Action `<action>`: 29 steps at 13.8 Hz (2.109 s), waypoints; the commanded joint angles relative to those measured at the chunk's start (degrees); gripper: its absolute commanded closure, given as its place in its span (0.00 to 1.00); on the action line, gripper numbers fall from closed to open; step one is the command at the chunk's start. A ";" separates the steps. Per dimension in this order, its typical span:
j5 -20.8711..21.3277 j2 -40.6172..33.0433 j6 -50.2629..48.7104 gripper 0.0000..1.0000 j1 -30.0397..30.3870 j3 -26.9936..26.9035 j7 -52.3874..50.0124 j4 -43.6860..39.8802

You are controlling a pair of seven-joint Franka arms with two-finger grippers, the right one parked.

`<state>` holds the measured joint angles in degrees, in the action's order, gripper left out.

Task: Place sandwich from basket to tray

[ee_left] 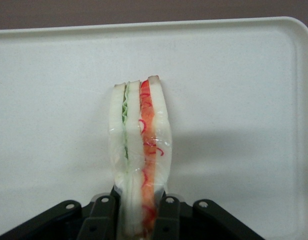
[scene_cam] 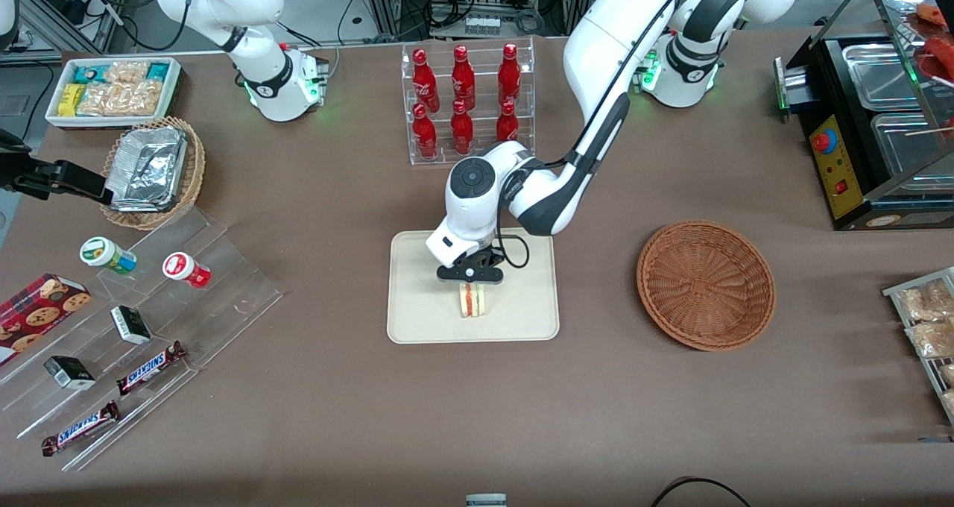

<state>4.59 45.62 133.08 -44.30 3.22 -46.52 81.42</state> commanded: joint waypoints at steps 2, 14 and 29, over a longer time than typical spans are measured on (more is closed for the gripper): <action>-0.02 -2.10 -0.89 0.00 -0.35 -0.76 -0.41 -1.61; -6.95 -31.72 -38.75 0.00 20.02 -0.93 13.08 2.43; -6.18 -48.80 -49.85 0.00 43.42 -2.51 45.55 11.93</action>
<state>-1.71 -3.61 82.45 -1.02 0.69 -1.11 93.18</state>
